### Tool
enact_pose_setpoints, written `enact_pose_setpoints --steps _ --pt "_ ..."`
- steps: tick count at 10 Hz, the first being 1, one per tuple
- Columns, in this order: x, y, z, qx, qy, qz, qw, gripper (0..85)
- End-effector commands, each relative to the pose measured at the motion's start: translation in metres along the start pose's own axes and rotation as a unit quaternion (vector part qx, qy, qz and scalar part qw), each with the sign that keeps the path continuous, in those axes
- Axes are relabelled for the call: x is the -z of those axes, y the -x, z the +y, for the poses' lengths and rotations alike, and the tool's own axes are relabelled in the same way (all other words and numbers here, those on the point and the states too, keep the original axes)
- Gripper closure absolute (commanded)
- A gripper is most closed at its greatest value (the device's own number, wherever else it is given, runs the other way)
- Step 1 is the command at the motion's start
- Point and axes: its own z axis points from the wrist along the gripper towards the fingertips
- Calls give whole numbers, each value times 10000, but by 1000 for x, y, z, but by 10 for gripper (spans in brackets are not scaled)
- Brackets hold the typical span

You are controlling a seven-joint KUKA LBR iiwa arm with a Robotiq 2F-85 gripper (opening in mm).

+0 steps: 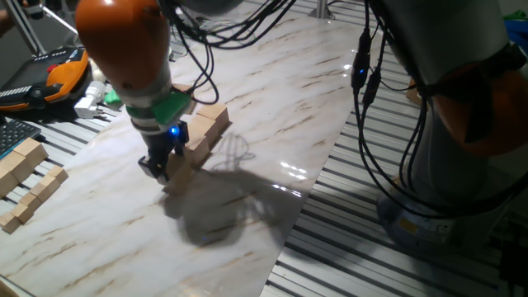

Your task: Stack the blocks into a pyramid shape

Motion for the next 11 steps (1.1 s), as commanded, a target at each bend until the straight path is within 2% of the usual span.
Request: enact_pose_setpoints --steps 1,3,4,6,8,10,11 --pt "18 -2 -4 -33 -10 10 10000 850" --pt "48 1 -28 -3 71 112 9999 850" --pt "61 4 -41 35 63 135 9999 850" --pt "77 14 -70 58 85 174 9998 850" --pt "79 23 -98 29 -37 124 9999 850" --pt "75 31 -123 13 -8 156 9999 850" --pt "68 33 -136 -2 -1 194 9998 850"
